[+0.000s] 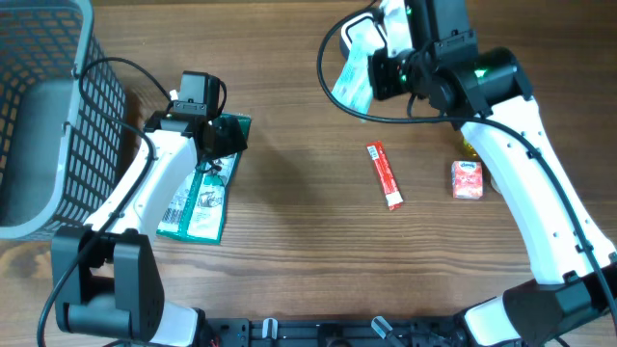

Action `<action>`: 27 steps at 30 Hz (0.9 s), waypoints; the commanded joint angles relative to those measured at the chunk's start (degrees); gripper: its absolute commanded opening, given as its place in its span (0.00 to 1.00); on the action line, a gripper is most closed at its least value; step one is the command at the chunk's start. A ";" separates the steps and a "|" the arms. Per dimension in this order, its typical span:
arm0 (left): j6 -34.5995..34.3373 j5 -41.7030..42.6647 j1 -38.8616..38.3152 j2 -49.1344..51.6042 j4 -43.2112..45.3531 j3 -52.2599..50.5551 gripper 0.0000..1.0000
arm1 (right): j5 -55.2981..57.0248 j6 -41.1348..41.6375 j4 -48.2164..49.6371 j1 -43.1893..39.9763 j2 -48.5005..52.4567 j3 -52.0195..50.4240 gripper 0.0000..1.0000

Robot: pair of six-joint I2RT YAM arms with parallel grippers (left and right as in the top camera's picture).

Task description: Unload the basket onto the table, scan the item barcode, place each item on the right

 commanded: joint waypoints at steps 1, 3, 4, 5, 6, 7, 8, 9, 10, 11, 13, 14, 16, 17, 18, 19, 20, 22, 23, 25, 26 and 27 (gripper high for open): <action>0.28 -0.74 0.26 -0.59 0.00 0.44 1.00 | 14.97 -10.05 6.03 -0.17 2.29 0.92 0.04; 0.28 -0.74 0.26 -0.59 0.00 0.44 1.00 | 19.54 -13.68 11.39 -0.17 4.28 0.92 0.04; 0.28 -0.74 0.26 -0.59 0.00 0.44 1.00 | 20.79 -15.41 13.51 -0.17 5.09 0.92 0.04; 0.28 -0.74 0.26 -0.59 0.00 0.44 1.00 | 22.03 -17.46 16.17 -0.17 6.14 0.92 0.04; 0.28 -0.74 0.26 -0.59 0.00 0.44 1.00 | 22.64 -20.33 19.26 -0.17 7.37 0.92 0.04; 0.28 -0.74 0.26 -0.59 0.00 0.44 1.00 | 22.64 -22.73 21.51 -0.17 8.35 0.92 0.04; 0.28 -0.74 0.26 -0.59 0.00 0.46 1.00 | 22.64 -24.98 23.61 -0.17 9.35 0.92 0.04; 0.28 -0.76 0.26 -0.59 0.00 0.44 1.00 | 22.64 -27.47 25.59 -0.17 10.43 0.92 0.04; 0.28 -0.74 0.26 -0.59 0.00 0.46 1.00 | 22.64 -29.35 26.97 -0.17 11.23 0.92 0.04; 0.28 -0.74 0.26 -0.59 0.00 0.46 1.00 | 22.97 -31.63 28.63 -0.15 12.41 0.92 0.04; 0.28 -0.74 0.26 -0.59 0.00 0.46 1.00 | 26.36 -34.07 32.24 0.13 14.64 0.92 0.04; 0.28 -0.74 0.26 -0.59 0.00 0.44 1.00 | 28.61 -35.41 34.18 0.39 15.67 0.92 0.04; 0.28 -0.74 0.26 -0.59 0.00 0.44 1.00 | 32.20 -38.66 38.05 1.03 18.01 0.92 0.05; 0.28 -0.74 0.26 -0.59 0.00 0.44 1.00 | 33.51 -40.22 39.87 1.36 19.15 0.92 0.04; 0.28 -0.74 0.26 -0.59 0.00 0.44 1.00 | 34.49 -41.44 41.16 1.57 19.91 0.92 0.04; 0.28 -0.74 0.26 -0.59 0.00 0.44 1.00 | 35.93 -43.43 43.69 2.08 21.64 0.92 0.04; 0.28 -0.74 0.26 -0.59 0.00 0.44 1.00 | 36.46 -44.59 44.89 2.40 22.77 0.92 0.04; 0.28 -0.74 0.26 -0.59 0.00 0.44 1.00 | 36.57 -46.10 45.79 3.02 24.48 0.92 0.04; 0.28 -0.74 0.26 -0.59 0.00 0.44 1.00 | 36.57 -46.27 45.99 3.28 25.11 0.92 0.04; 0.28 -0.74 0.26 -0.59 0.00 0.44 1.00 | 36.59 -46.47 45.94 4.02 26.82 0.92 0.04; 0.28 -0.74 0.26 -0.59 0.00 0.44 1.00 | 36.59 -46.47 45.88 4.26 27.32 0.92 0.04; 0.28 -0.74 0.26 -0.59 0.00 0.44 1.00 | 36.59 -46.42 45.83 4.52 28.00 0.92 0.04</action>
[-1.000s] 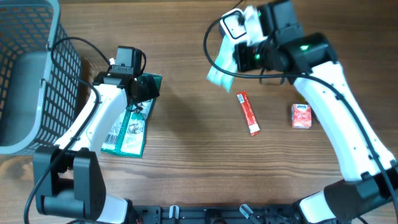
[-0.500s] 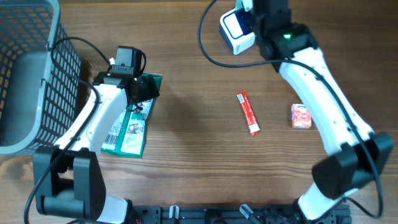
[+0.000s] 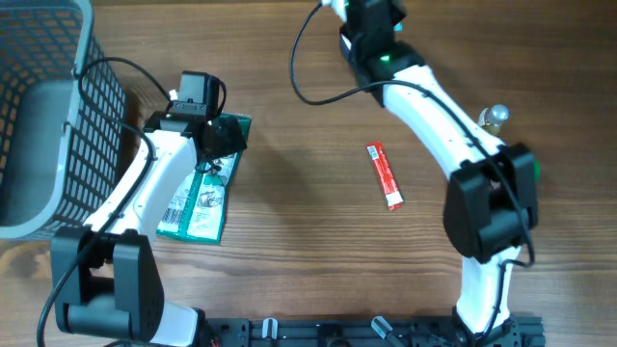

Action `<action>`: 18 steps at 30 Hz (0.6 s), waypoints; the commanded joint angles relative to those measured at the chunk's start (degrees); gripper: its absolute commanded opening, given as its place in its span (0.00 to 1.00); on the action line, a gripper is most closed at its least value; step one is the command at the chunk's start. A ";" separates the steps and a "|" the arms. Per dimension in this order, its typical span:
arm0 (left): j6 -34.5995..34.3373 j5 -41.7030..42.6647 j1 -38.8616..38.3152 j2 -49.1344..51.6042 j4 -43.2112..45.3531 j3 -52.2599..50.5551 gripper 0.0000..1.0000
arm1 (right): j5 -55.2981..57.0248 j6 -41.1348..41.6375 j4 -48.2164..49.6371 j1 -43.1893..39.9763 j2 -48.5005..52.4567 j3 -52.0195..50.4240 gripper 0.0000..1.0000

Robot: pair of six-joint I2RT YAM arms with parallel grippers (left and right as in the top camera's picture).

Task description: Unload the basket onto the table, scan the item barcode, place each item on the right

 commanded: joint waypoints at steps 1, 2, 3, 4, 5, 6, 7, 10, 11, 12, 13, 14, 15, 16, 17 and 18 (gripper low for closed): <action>0.26 -0.74 0.22 -0.50 0.00 0.44 1.00 | 2.36 -2.51 0.46 1.51 3.02 0.94 0.04; 0.26 -0.74 0.22 -0.50 0.00 0.44 1.00 | 2.36 -2.32 0.44 1.81 3.54 0.94 0.04; 0.26 -0.74 0.22 -0.50 0.00 0.44 1.00 | 2.34 -2.12 0.28 2.12 4.07 0.94 0.04; 0.26 -0.74 0.22 -0.50 0.00 0.44 1.00 | 2.34 -1.60 -0.04 2.36 4.24 0.94 0.04; 0.26 -0.74 0.22 -0.50 0.00 0.44 1.00 | 1.68 -1.20 -0.72 2.60 4.48 0.94 0.04; 0.26 -0.74 0.22 -0.50 0.00 0.44 1.00 | 1.01 -0.72 -1.75 2.95 4.66 0.94 0.04; 0.26 -0.74 0.22 -0.50 0.00 0.44 1.00 | 0.74 0.24 -2.73 3.28 4.68 0.94 0.04; 0.26 -0.74 0.22 -0.50 0.00 0.46 1.00 | -0.66 3.08 -5.35 3.63 5.05 0.92 0.04; 0.26 -0.74 0.22 -0.50 0.00 0.44 1.00 | -0.92 3.72 -6.01 3.63 5.14 0.92 0.04; 0.26 -0.74 0.22 -0.50 0.00 0.44 1.00 | -1.70 4.63 -7.04 3.69 5.14 0.92 0.04; 0.26 -0.74 0.22 -0.50 0.00 0.46 1.00 | -2.78 5.79 -8.11 3.67 5.14 0.92 0.04; 0.26 -0.74 0.22 -0.50 0.00 0.46 1.00 | -3.89 7.19 -9.01 3.67 5.14 0.92 0.04; 0.26 -0.74 0.22 -0.50 0.00 0.46 1.00 | -4.90 8.26 -9.68 3.67 5.14 0.92 0.04; 0.26 -0.74 0.22 -0.50 0.00 0.44 1.00 | -6.49 9.53 -10.51 3.67 5.14 0.92 0.04; 0.26 -0.74 0.22 -0.50 0.00 0.44 1.00 | -7.61 9.75 -10.78 3.67 5.14 0.92 0.04; 0.26 -0.74 0.22 -0.50 0.00 0.44 1.00 | -8.39 10.12 -10.91 3.67 5.14 0.92 0.04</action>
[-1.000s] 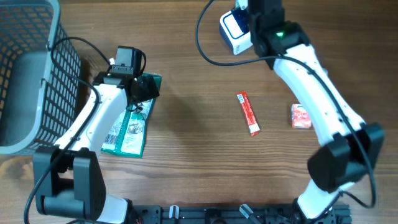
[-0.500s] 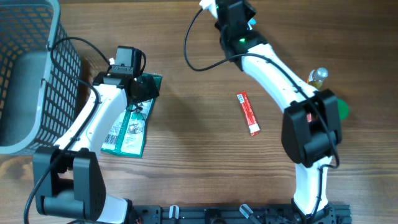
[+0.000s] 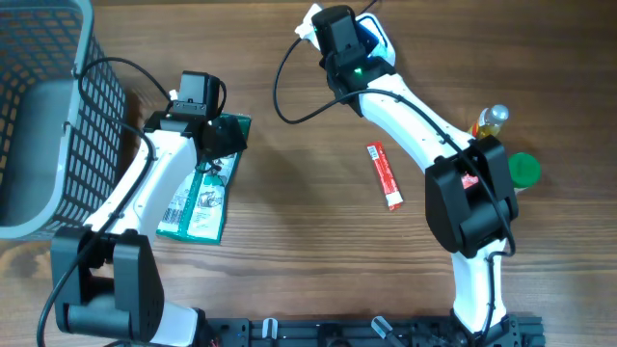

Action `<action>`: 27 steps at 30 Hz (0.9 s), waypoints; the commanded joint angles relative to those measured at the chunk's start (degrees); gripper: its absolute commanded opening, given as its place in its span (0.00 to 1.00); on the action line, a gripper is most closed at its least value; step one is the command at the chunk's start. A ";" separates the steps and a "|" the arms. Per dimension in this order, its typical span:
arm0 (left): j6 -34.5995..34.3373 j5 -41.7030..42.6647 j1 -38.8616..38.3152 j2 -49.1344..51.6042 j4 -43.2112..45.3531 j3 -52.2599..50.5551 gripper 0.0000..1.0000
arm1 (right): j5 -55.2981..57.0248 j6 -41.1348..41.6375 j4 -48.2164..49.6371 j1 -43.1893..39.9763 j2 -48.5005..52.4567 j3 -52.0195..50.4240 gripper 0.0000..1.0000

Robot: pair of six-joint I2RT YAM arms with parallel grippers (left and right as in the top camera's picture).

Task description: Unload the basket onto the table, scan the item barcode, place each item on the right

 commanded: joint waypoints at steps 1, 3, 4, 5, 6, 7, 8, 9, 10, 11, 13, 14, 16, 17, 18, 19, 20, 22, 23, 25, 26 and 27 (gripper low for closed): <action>0.28 -0.74 0.22 -0.48 -0.02 0.46 1.00 | -6.43 5.60 -0.85 0.07 1.40 0.83 0.04; 0.28 -0.74 0.22 -0.48 -0.02 0.46 1.00 | -6.54 5.68 -0.70 0.07 1.40 0.83 0.04; 0.28 -0.74 0.22 -0.48 -0.02 0.46 1.00 | -6.27 5.66 -0.66 0.02 1.40 0.83 0.04; 0.28 -0.74 0.22 -0.48 -0.02 0.44 1.00 | -5.07 5.51 -0.61 0.00 1.33 0.85 0.04; 0.28 -0.74 0.22 -0.48 -0.02 0.44 1.00 | -3.10 5.53 -0.42 -0.04 1.09 0.85 0.04; 0.28 -0.74 0.22 -0.48 -0.02 0.46 1.00 | -0.83 5.55 -0.17 -0.04 0.66 0.85 0.04; 0.28 -0.74 0.22 -0.48 -0.02 0.44 1.00 | 0.66 5.53 -0.04 -0.04 0.15 0.85 0.04; 0.28 -0.74 0.22 -0.48 -0.02 0.46 1.00 | 1.95 5.51 0.04 -0.04 -0.72 0.87 0.04; 0.28 -0.74 0.22 -0.48 -0.02 0.46 1.00 | 2.32 5.51 -0.24 -0.04 -2.34 0.87 0.04; 0.28 -0.74 0.22 -0.48 -0.02 0.44 1.00 | 2.12 5.57 -0.74 -0.04 -3.85 0.87 0.04; 0.28 -0.74 0.22 -0.48 -0.02 0.44 1.00 | 2.10 7.19 -2.23 -0.04 -7.39 0.87 0.04; 0.28 -0.74 0.22 -0.48 -0.02 0.44 1.00 | 1.07 8.92 -4.00 -0.04 -9.75 0.87 0.04; 0.28 -0.74 0.22 -0.48 -0.02 0.46 1.00 | -3.39 12.87 -9.42 -0.07 -14.08 0.87 0.04; 0.28 -0.74 0.22 -0.48 -0.02 0.44 1.00 | -6.97 15.93 -13.51 -0.11 -16.46 0.87 0.04; 0.28 -0.74 0.22 -0.48 -0.02 0.46 1.00 | -10.25 18.47 -17.07 -0.22 -18.12 0.87 0.04; 0.28 -0.74 0.22 -0.48 -0.02 0.46 1.00 | -14.03 20.81 -20.98 -0.37 -19.69 0.87 0.04; 0.28 -0.74 0.22 -0.48 -0.02 0.44 1.00 | -18.45 22.88 -25.14 -0.57 -21.00 0.87 0.04; 0.28 -0.74 0.22 -0.48 -0.02 0.44 1.00 | -28.28 25.38 -33.62 -1.14 -22.56 0.87 0.04; 0.28 -0.74 0.22 -0.48 -0.02 0.44 1.00 | -33.42 25.46 -38.03 -1.46 -22.80 0.87 0.04; 0.28 -0.74 0.22 -0.48 -0.02 0.46 1.00 | -40.92 25.40 -46.03 -1.77 -22.75 0.83 0.04; 0.28 -0.74 0.22 -0.48 -0.02 0.44 1.00 | -43.43 25.42 -49.90 -1.90 -22.47 0.48 0.04; 0.28 -0.74 0.22 -0.48 -0.02 0.44 1.00 | -44.68 25.44 -53.05 -1.95 -22.38 -0.09 0.04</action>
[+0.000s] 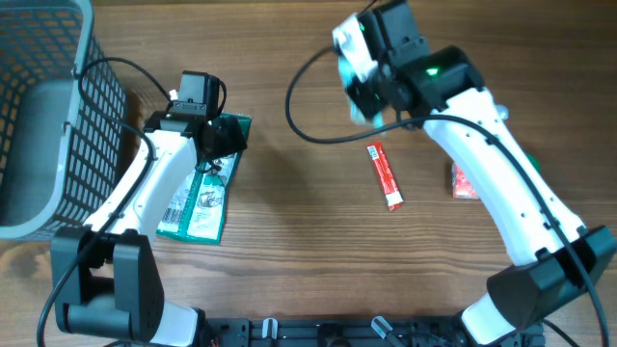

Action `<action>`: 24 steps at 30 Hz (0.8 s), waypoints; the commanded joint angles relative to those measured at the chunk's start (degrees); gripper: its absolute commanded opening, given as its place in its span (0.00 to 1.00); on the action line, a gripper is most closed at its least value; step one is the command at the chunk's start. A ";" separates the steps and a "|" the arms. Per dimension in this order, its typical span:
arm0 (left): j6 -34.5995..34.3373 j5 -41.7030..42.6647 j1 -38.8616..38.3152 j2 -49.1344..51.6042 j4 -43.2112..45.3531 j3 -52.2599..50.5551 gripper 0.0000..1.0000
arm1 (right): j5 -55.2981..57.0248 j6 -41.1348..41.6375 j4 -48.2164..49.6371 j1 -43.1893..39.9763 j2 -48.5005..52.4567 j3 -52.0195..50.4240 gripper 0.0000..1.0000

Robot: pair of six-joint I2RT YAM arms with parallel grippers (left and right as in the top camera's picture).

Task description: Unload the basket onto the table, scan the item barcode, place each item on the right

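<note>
My right gripper (364, 79) is raised over the far middle of the table and is shut on a white and pale blue packet (351, 56), which sticks out to its left. My left gripper (228, 135) rests at the top end of a flat green packet (196, 200) lying on the table at the left. A dark object sits at its tip, and its fingers cannot be made out. A red stick packet (384, 175) lies on the wood at centre right.
A grey wire basket (43, 116) stands at the far left edge. A small red box (463, 181) lies at the right, partly hidden by my right arm. A black cable (299, 116) loops down from the right wrist.
My right arm has swung back to the right and towards the front. The white and blue packet, held at the far edge before, is now lower and left of the wrist. The left arm is unchanged.
At first my right gripper held the white and blue packet above the far middle, arm stretched from the right. Then the arm was folded towards the far edge, uncovering a bottle and a green lid at the right. Now it is back near its first place. The left arm never moved.
</note>
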 commanded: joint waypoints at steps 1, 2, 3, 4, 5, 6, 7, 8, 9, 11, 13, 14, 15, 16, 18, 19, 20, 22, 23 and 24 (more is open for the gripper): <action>0.26 -0.74 0.22 -0.48 -0.02 0.42 1.00 | -17.59 4.13 -9.66 -0.48 1.92 -1.90 0.04; 0.26 -0.74 0.22 -0.48 -0.02 0.42 1.00 | -17.66 5.05 -11.43 -0.50 1.99 -2.93 0.04; 0.26 -0.74 0.22 -0.48 -0.02 0.42 1.00 | -17.68 5.33 -12.20 -0.50 2.01 -3.93 0.04; 0.26 -0.74 0.22 -0.48 -0.02 0.42 1.00 | -17.66 6.36 -12.59 -0.48 2.01 -5.77 0.04; 0.26 -0.74 0.22 -0.48 -0.02 0.42 1.00 | -17.66 6.56 -12.48 -0.48 2.01 -7.67 0.04; 0.26 -0.74 0.22 -0.48 -0.02 0.42 1.00 | -17.64 6.54 -12.11 -0.48 2.01 -9.31 0.04; 0.26 -0.74 0.22 -0.48 -0.02 0.44 1.00 | -17.62 6.51 -11.45 -0.50 2.01 -11.08 0.04; 0.26 -0.74 0.22 -0.48 -0.02 0.42 1.00 | -17.59 6.54 -10.78 -0.50 2.01 -12.57 0.04; 0.26 -0.74 0.22 -0.48 -0.02 0.44 1.00 | -17.09 6.56 -9.81 -0.50 2.01 -14.47 0.04; 0.26 -0.74 0.22 -0.48 -0.02 0.42 1.00 | -15.15 6.78 -6.64 -0.48 2.01 -18.36 0.04; 0.26 -0.74 0.22 -0.48 -0.02 0.42 1.00 | -14.14 7.78 -2.40 -0.48 2.01 -22.56 0.04; 0.26 -0.74 0.22 -0.48 -0.02 0.42 1.00 | -13.20 7.76 0.33 -0.48 2.01 -24.87 0.05; 0.26 -0.74 0.22 -0.48 -0.02 0.44 1.00 | -12.02 7.76 2.03 -0.48 2.01 -26.25 0.05; 0.26 -0.74 0.22 -0.48 -0.02 0.44 1.00 | -8.96 7.89 4.50 -0.48 2.01 -28.06 0.09; 0.26 -0.74 0.22 -0.48 -0.02 0.42 1.00 | -3.08 10.78 7.39 -0.50 2.01 -29.62 0.11; 0.26 -0.74 0.22 -0.48 -0.02 0.42 1.00 | 0.94 13.27 8.44 -0.50 2.01 -29.88 0.12; 0.26 -0.74 0.22 -0.48 -0.02 0.42 1.00 | 4.63 15.50 9.33 -0.50 2.01 -29.77 0.14; 0.26 -0.74 0.22 -0.48 -0.02 0.42 1.00 | 9.53 19.23 10.45 -0.48 1.99 -29.05 0.26; 0.26 -0.74 0.22 -0.48 -0.02 0.42 1.00 | 9.66 19.78 10.91 -0.48 1.99 -28.55 0.29; 0.26 -0.74 0.22 -0.48 -0.02 0.42 1.00 | 8.94 19.78 11.56 -0.48 1.99 -28.17 0.37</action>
